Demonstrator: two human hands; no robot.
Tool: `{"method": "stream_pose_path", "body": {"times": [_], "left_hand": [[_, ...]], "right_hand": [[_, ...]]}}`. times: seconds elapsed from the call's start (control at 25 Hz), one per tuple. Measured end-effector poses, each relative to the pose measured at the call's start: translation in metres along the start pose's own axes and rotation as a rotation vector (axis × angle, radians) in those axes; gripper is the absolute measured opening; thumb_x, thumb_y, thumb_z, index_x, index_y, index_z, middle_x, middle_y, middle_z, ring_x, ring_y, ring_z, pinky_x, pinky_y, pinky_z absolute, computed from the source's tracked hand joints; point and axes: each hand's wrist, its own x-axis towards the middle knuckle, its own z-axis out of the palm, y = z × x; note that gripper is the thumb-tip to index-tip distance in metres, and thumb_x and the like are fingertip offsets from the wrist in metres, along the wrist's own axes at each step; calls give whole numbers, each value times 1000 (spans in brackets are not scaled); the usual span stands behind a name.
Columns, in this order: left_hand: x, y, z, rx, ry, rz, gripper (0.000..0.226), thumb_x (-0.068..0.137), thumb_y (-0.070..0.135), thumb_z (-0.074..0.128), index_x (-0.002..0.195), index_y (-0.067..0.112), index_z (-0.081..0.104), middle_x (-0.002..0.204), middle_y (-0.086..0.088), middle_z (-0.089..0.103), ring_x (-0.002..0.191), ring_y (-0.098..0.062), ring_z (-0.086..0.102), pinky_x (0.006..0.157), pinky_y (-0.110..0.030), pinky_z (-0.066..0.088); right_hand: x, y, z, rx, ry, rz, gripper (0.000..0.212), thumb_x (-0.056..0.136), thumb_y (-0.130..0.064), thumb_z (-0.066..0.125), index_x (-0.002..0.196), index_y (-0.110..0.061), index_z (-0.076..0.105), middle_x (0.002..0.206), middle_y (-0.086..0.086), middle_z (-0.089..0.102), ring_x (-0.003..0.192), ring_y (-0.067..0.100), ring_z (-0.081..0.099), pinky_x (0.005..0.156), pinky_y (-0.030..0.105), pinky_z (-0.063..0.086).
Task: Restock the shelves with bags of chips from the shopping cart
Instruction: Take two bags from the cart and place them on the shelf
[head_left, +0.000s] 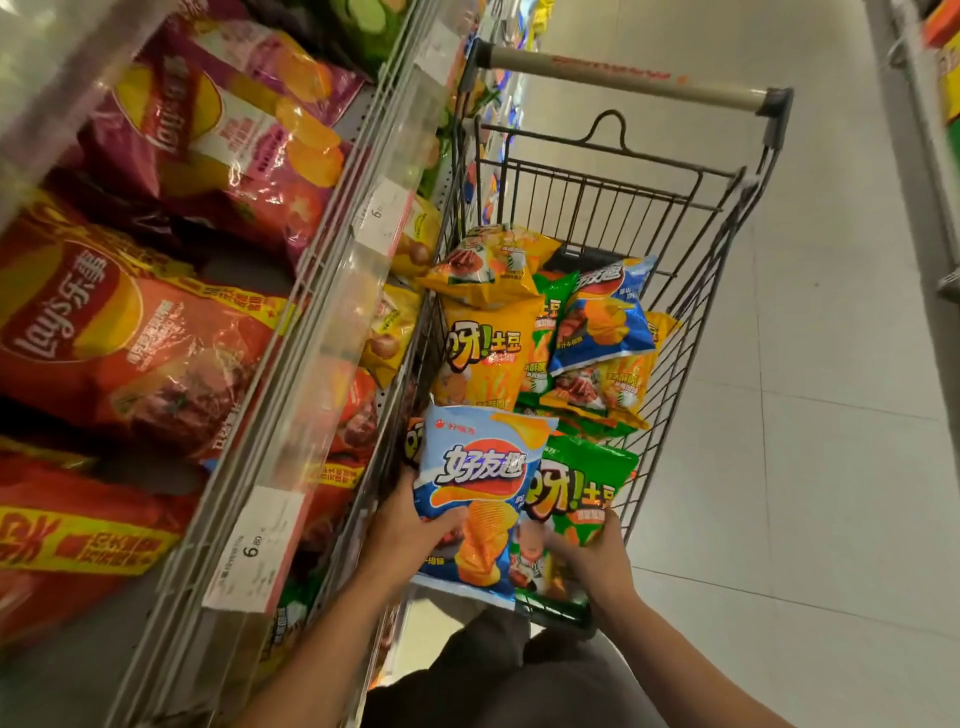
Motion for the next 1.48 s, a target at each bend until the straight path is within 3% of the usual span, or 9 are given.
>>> {"method": "stream_pose_path", "body": {"times": [0.12,0.24,0.44,0.64,0.8,0.88,1.0,1.32,1.48], "left_hand": [[-14,15,-4,25,47,79,47,77,29,87,112,33,56,100,15,70,90,2,67,69,-14,53],[-34,31,-9,-33,117,145,53,79,28,86,122,32,55,108,12,70,99,-3,67,82,-26,56],[-86,58,0,-169,323,214,55,69,46,83,118,39,57,101,20,73,92,9,67,68,-9,51],[-155,60,55,-413,529,235,28,85,40,77,111,40,65,96,4,77,90,-20,74,75,-37,61],[-220,54,126,-652,644,209,7,88,35,69,94,36,72,68,1,75,60,-12,73,53,-22,58],[-250,44,156,-678,687,155,29,83,42,70,105,23,69,68,-4,74,59,-13,72,53,-22,58],[-295,35,185,-726,746,71,50,77,52,72,117,24,65,76,-2,75,68,-15,74,58,-24,59],[-402,-12,221,-733,928,-34,22,88,52,68,108,44,69,103,10,78,88,-6,75,71,-23,54],[-472,-53,236,-784,1031,-59,37,85,56,68,116,35,66,99,11,78,86,-10,75,71,-27,54]], "right_hand": [[-10,-1,-9,66,-6,-78,66,68,-24,92,121,-32,52,104,-9,75,97,15,73,79,35,58],[-15,-17,-17,55,-57,-171,67,73,-28,89,127,-34,50,108,-10,74,101,14,71,79,30,56],[-21,-61,-60,105,-243,-305,84,67,-42,91,138,-32,48,120,-5,72,108,19,71,93,56,56],[-32,-75,-137,11,-398,-474,57,60,-49,89,109,-50,61,107,-7,76,98,18,74,89,56,58],[-44,-65,-203,-118,-505,-598,62,62,-51,88,115,-53,57,108,-18,74,97,4,72,83,37,59],[-51,-59,-227,-167,-564,-633,66,60,-52,88,118,-52,56,107,-23,74,93,-2,71,75,23,55],[-66,-50,-252,-224,-570,-667,70,55,-60,88,116,-55,54,104,-26,73,89,-6,70,73,25,51],[-111,-2,-255,-383,-766,-712,95,62,-55,90,143,-35,44,116,-25,66,97,-18,61,73,8,47],[-161,25,-239,-449,-914,-676,91,64,-47,91,141,-36,44,121,-14,69,101,-3,67,85,24,56]]}}
